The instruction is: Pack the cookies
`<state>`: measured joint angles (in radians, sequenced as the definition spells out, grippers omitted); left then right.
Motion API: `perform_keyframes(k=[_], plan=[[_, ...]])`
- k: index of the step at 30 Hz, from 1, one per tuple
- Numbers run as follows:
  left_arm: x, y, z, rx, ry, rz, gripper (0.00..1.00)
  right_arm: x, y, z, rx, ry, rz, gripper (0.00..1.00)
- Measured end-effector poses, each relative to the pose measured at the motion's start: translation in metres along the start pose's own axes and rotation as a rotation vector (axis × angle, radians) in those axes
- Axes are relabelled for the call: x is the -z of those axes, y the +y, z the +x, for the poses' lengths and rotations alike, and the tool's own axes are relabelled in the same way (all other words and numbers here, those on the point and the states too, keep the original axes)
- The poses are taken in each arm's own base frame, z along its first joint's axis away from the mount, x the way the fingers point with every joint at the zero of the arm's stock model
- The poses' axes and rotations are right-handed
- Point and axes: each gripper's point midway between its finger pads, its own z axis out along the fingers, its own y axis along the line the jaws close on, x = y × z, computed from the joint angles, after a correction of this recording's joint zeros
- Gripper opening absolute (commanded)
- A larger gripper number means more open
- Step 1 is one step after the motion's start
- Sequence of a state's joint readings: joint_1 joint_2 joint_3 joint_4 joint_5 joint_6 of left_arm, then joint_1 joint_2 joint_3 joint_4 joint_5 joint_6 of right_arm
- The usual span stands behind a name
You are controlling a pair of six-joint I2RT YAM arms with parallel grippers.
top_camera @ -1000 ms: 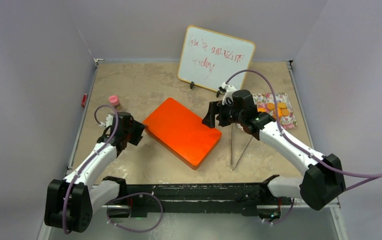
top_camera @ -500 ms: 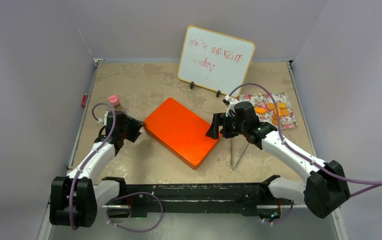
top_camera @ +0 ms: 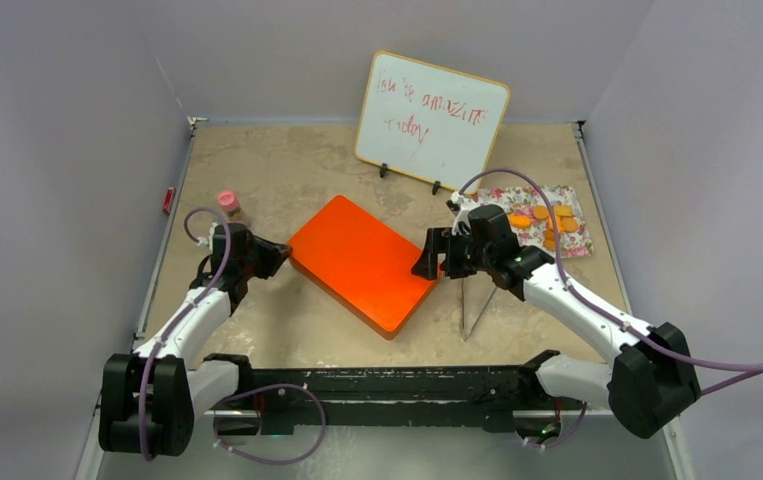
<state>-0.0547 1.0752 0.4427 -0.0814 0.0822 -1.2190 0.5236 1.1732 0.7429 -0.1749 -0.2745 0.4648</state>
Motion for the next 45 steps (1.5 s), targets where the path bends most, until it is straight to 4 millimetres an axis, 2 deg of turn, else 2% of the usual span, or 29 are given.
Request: perform_keyframes(k=[8,24,26,33,37,41,45], plan=[[-0.001,0.005,0.0,0.0,-0.001,-0.04,0.0,0.001,-0.001,0.004,-0.01,0.004,0.002,0.82],[-0.004,0.003,0.001,-0.118,-0.054,-0.192,0.0,-0.003,-0.012,0.012,-0.036,0.019,0.046,0.8],[-0.008,0.012,0.003,-0.121,-0.057,-0.227,0.0,-0.004,-0.015,0.012,-0.037,0.016,0.058,0.8],[-0.007,0.011,0.002,-0.145,-0.081,-0.244,0.0,-0.011,-0.023,0.018,-0.042,0.045,0.086,0.8],[-0.006,0.007,0.0,-0.166,-0.084,-0.256,0.11,-0.012,-0.024,0.019,-0.037,0.052,0.089,0.8],[0.0,0.002,-0.005,-0.22,-0.079,-0.289,0.26,-0.01,-0.019,0.011,-0.027,0.039,0.078,0.81],[0.014,0.013,-0.012,-0.313,-0.076,-0.373,0.41,-0.005,-0.013,0.003,-0.015,0.011,0.067,0.84]])
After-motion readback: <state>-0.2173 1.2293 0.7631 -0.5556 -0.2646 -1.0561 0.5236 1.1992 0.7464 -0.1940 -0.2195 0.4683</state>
